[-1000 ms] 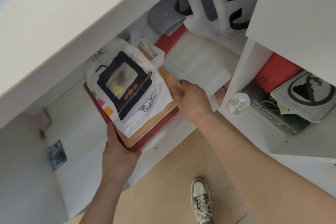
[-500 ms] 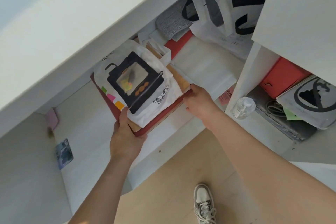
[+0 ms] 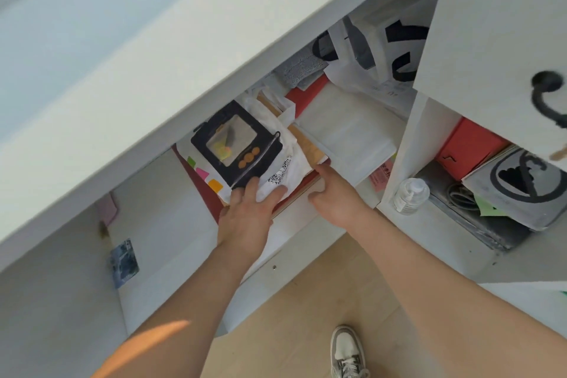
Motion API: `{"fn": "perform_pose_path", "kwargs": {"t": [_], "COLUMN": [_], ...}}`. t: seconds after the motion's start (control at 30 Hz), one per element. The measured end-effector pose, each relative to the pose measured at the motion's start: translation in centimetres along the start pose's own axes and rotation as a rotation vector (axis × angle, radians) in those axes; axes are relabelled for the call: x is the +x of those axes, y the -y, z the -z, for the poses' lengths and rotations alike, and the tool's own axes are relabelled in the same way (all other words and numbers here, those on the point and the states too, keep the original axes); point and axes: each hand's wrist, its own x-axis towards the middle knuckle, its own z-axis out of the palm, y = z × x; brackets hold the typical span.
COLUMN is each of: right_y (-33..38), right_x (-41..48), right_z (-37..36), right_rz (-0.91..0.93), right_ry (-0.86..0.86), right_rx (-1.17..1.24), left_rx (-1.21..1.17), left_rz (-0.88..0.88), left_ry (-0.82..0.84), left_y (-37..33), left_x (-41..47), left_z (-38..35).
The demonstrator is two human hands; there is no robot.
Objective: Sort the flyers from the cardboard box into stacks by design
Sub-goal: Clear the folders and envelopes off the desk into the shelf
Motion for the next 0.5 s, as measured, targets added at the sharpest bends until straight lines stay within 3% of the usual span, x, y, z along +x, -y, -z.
{"fn": "perform_pose_path", "kwargs": {"t": [0.13,0.3,0.5], "right_y": [2.1,7.7,18.2], "right_x": [-4.8,-14.9,-25.7], "right_z": [2.5,5.4,6.9], "right_rz": [0.019,0.06,0.202], "right_ry": [-0.08,-0.216,-0.218], "right_rx": [0.063,0.137,0.173], "left_rx": [-0.169,-0.48,-0.78], "left_rz": [0.021,-0.003,0.149], "left_ry": [-0.044,-0.359,-0.598], "left_y": [-1.6,-5.0,-4.6], "left_x": [-4.0,-14.0,-26.1], "left_z": [3.5,12.3,23.6]}}
